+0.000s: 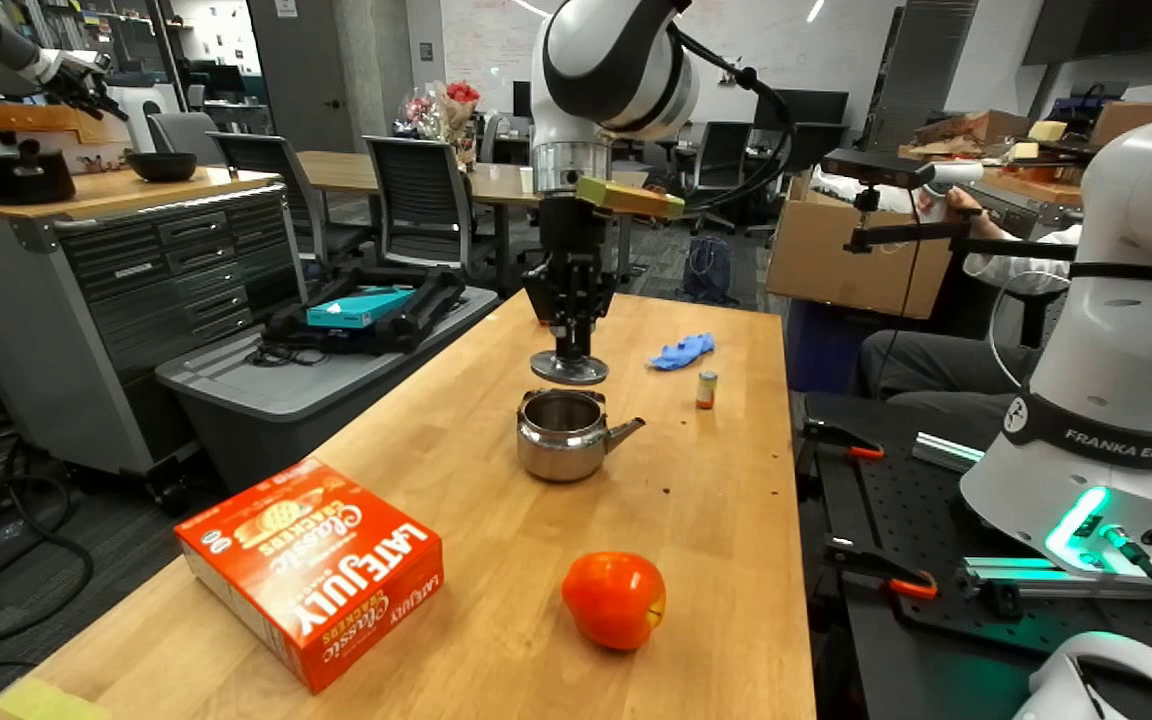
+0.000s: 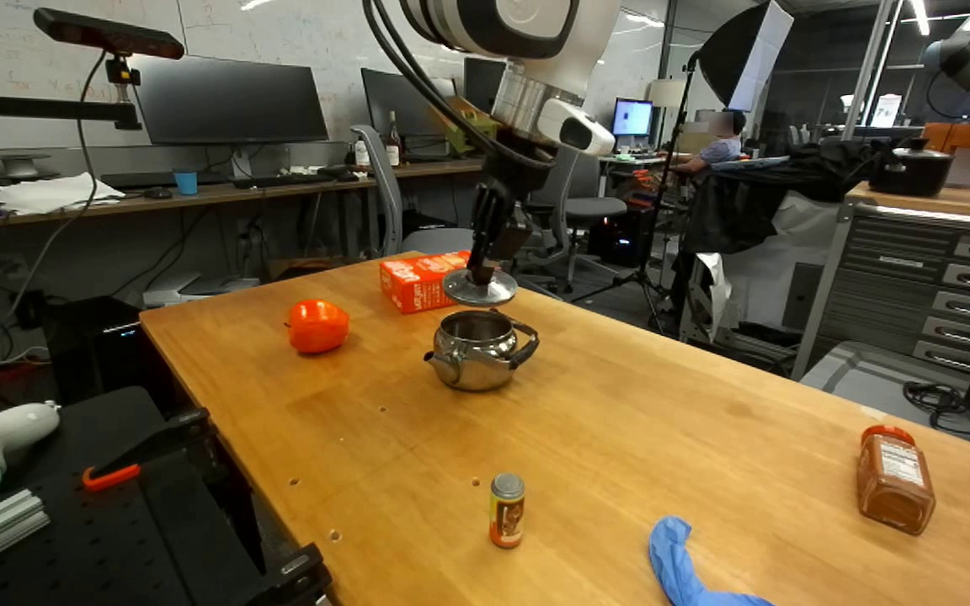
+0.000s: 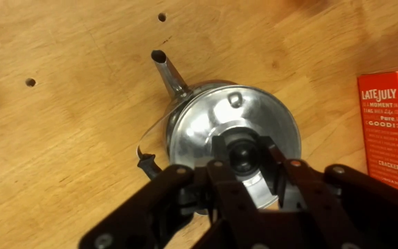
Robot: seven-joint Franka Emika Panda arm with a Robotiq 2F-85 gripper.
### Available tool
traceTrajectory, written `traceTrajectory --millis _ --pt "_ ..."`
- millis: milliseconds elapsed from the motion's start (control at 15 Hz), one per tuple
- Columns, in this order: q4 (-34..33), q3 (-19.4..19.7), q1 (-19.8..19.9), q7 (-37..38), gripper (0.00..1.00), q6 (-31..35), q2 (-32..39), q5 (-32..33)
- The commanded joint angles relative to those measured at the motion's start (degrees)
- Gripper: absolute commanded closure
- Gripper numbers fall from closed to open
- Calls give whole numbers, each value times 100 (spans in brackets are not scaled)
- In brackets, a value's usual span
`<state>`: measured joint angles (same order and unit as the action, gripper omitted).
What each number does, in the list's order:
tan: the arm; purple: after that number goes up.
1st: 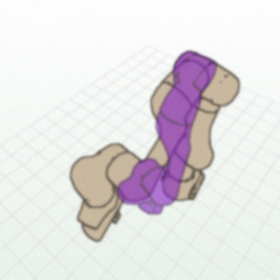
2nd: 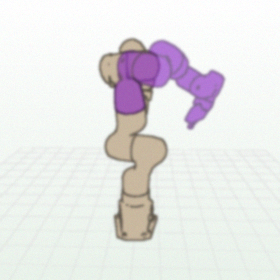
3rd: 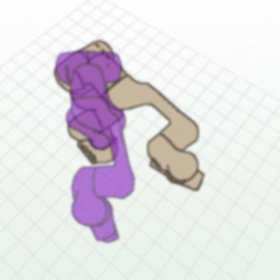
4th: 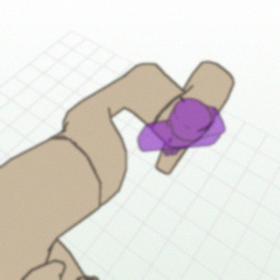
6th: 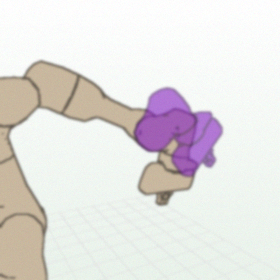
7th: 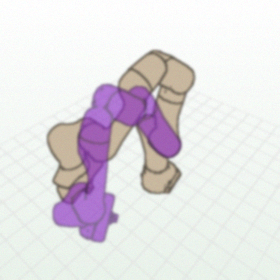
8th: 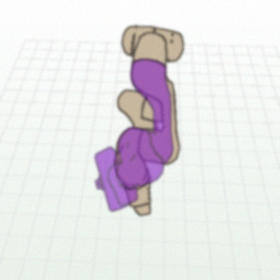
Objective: Put the lid on top of the kettle.
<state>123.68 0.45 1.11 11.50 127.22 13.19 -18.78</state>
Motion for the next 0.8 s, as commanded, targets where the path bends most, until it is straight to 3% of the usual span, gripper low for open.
traceTrajectory --millis 0,733 --pt "-335 -49 3 100 87 -415 197 -170" --pt "-759 -34 20 324 86 -413 748 -406"
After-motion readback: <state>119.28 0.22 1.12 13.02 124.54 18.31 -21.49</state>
